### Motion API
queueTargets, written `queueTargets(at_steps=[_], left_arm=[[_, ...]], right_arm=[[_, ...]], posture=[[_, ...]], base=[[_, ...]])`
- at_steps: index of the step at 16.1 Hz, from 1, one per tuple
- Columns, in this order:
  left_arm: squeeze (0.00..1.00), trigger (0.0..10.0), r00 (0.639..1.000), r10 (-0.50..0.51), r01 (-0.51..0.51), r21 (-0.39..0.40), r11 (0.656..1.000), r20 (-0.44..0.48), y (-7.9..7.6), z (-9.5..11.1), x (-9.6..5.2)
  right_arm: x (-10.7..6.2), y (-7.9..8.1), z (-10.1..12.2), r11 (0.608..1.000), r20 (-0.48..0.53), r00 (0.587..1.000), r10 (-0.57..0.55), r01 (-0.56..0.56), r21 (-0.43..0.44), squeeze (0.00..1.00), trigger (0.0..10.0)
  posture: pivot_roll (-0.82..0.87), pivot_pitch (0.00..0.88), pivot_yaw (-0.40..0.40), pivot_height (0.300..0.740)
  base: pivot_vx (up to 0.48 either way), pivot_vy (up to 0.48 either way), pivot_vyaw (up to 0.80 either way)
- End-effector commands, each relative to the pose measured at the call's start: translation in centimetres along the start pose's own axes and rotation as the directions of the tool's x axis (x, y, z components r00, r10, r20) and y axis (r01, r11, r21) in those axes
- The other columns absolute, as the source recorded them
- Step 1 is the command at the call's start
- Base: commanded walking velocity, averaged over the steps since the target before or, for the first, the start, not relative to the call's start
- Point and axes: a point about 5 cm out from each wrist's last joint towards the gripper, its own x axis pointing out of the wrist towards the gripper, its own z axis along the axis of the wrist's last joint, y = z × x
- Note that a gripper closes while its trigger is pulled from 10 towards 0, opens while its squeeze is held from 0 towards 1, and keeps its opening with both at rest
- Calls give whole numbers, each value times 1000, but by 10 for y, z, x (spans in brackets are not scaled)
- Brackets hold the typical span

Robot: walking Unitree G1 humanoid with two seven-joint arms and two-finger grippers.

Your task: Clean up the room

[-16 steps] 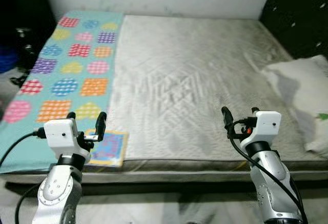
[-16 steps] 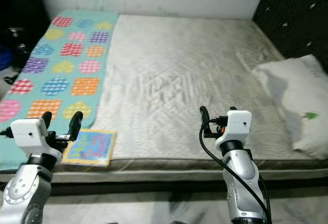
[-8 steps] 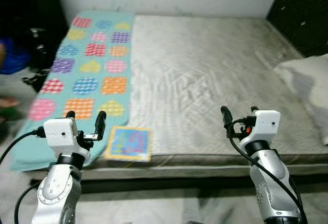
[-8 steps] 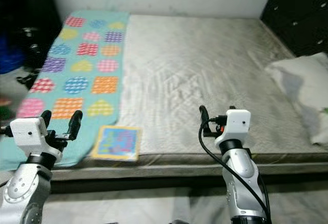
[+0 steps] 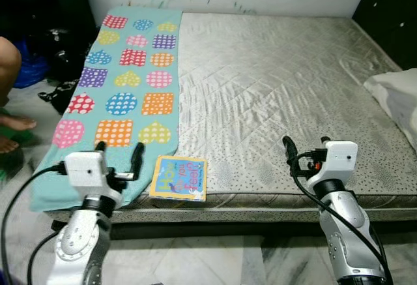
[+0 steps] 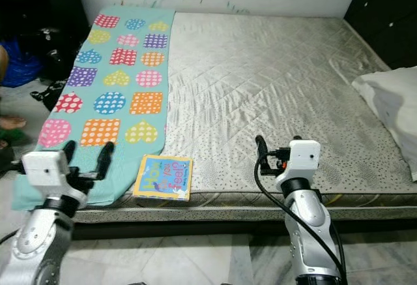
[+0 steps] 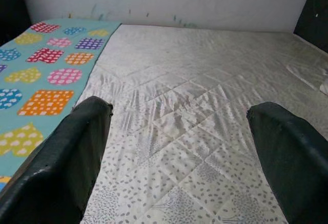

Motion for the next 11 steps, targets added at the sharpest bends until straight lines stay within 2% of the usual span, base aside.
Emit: queueTargets(at_steps=[1,6,11], left_arm=[[0,10000,1000,-6,5,4,1000,9,0,3,-2],[0,10000,1000,-4,4,2,1000,6,0,3,-3],[0,10000,1000,-9,9,6,1000,5,1,3,-3]], right_arm=[[-2,-4,0,1000,0,1000,-11,11,-5,0,10000],[-3,-3,-1,1000,-3,1000,-10,10,-4,0,10000],[-4,-4,-2,1000,-4,1000,-16,16,-4,0,10000]], posture=[[-11,104,-30,740],[-10,111,-29,740],[-10,113,-24,740]], base=[[0,0,0],[0,0,0],[334,0,0]])
